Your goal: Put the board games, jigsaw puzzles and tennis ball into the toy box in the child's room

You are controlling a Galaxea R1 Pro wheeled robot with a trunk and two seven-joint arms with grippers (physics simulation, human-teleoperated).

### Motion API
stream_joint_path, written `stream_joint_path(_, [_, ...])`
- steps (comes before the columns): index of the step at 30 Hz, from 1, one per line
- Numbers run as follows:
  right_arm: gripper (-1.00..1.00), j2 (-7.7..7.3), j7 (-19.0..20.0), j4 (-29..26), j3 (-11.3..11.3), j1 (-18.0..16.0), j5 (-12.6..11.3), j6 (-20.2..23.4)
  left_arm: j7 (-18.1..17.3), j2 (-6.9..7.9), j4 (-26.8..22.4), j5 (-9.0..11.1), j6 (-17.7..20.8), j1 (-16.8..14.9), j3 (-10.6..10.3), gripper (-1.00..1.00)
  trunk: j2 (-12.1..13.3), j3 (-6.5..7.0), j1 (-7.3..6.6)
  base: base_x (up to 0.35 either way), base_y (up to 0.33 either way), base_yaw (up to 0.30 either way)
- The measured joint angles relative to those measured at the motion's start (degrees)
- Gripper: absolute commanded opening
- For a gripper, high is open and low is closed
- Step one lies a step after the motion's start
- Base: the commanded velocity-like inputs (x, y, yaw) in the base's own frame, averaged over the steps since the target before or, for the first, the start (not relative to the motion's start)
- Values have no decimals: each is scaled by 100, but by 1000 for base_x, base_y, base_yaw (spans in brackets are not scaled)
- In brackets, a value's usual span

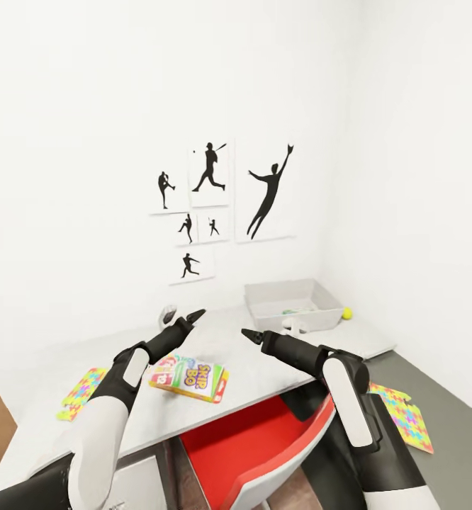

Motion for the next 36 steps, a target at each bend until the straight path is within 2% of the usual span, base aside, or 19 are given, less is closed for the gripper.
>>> stream_joint_path(4, [100,-6,1,-12,-7,0,0,10,-13,179,-74,5,54,0,-5,100,0,0,0,0,0,291])
stream_joint_path(7, [100,-13,-2,-16,-21,0,2,31,-161,380,-104,10,266,0,-4,100,0,0,0,0,0,291])
stream_joint_path(11, [100,-20,-8,-5,-31,1,5,42,-860,831,-121,-15,738,8,4,100,0,0,0,0,0,291])
stream_joint_path(13, [100,-19,-10,-6,-16,1,6,43,-1296,1242,-119,-22,957,16,-10,100,0,0,0,0,0,291])
stream_joint_path(14, [100,-19,-10,-9,-12,1,4,44,-1405,1370,-116,-30,1028,18,-18,100,0,0,0,0,0,291])
stream_joint_path(16, [100,-19,-10,-19,-1,1,0,44,-1770,1809,-103,-59,1263,32,-31,100,-1,0,0,0,0,291])
stream_joint_path(17, [100,-17,-10,-25,0,1,0,44,-1847,1916,-100,-69,1305,42,-33,100,-1,0,0,0,0,291])
stream_joint_path(18, [100,-14,-10,-37,2,1,0,44,-1966,2114,-96,-80,1360,74,-29,100,0,0,0,0,0,291])
stream_joint_path(19, [100,-13,-10,-42,3,1,0,44,-2016,2230,-95,-83,1384,103,-29,100,-1,0,0,0,0,291])
stream_joint_path(21, [100,-8,-10,-59,5,1,1,48,-2128,2640,-90,-92,1429,249,-30,100,-1,0,0,0,0,291])
stream_joint_path(22, [100,-7,-10,-62,5,1,0,49,-2144,2740,-88,-94,1437,286,-32,100,-1,0,0,0,0,291])
stream_joint_path(24, [100,-7,-14,-62,6,1,-1,52,-2181,3062,-83,-98,1447,415,-32,100,-1,0,0,0,0,291])
stream_joint_path(29, [100,-9,-18,-66,-1,1,-8,60,-2188,3450,-81,-114,1431,612,-29,100,-1,0,0,0,0,291])
stream_joint_path(32, [100,-11,-34,-36,0,1,8,52,-2199,3569,-98,-124,1423,684,-27,100,0,0,0,0,0,291])
stream_joint_path(36, [100,-12,-51,-28,4,1,20,46,-2195,3641,-111,-141,1416,710,-41,100,0,0,0,0,0,291])
